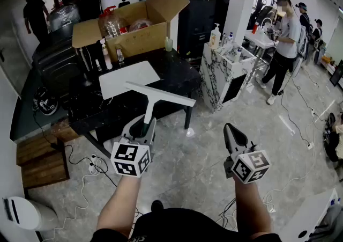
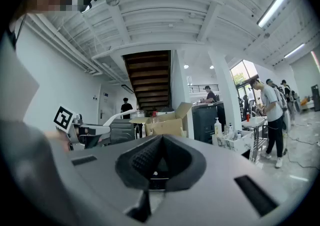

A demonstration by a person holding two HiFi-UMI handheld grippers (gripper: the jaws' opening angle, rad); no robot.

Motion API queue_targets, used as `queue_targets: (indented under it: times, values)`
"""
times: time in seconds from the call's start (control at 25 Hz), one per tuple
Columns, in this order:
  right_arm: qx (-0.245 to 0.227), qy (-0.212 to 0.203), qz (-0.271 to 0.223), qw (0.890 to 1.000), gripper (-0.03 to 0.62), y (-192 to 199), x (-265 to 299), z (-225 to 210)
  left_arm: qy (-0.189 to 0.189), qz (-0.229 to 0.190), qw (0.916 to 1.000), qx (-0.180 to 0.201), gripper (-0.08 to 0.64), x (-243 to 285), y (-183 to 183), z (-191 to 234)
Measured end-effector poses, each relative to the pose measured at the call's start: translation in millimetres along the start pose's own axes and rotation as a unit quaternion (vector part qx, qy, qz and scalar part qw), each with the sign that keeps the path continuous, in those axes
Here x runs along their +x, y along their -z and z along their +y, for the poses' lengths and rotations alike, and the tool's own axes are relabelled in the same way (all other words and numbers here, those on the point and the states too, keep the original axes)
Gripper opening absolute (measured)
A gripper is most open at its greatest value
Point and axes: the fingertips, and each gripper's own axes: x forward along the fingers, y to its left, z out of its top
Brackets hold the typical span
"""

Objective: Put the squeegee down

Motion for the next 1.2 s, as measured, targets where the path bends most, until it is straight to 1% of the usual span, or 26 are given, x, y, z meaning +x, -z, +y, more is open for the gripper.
queue_targets:
  times: [0.4, 0.52, 0.68, 0.76, 1.04, 1.2]
  values:
    - [-0.005, -0.004, 0.006, 1.000, 0.002, 1.7, 2.8, 9.8, 0.003, -0.001, 1.0000, -0.004, 0.098, -4.0, 0.5, 7.4]
    - [0.009, -0.005, 0.008, 1.000, 0.003, 5.3, 7.4, 13.9, 0.004, -0.001, 1.0000, -0.004, 0.098, -6.0, 2.2, 15.0]
    - [0.037, -0.032, 0.008, 0.999, 0.003, 12.1, 17.7, 33.1, 0.002, -0.003, 0.9999, -0.010, 0.098, -8.5, 3.4, 33.4]
    - [0.041, -0.034, 0.009, 0.999, 0.005, 14.5, 22.3, 41.3, 0.003, -0.006, 0.9999, -0.014, 0.098, -9.5, 3.2, 41.9]
    - [0.043, -0.010, 0.003, 0.999, 0.005, 7.6, 33.5, 61.9, 0.024, -0.016, 0.9994, -0.017, 0.098, -14.3, 0.2, 65.7]
    - [0.045, 0.001, 0.003, 0.999, 0.005, 11.0, 35.7, 79.2, 0.037, -0.018, 0.9990, -0.016, 0.098, -22.2, 0.2, 78.7]
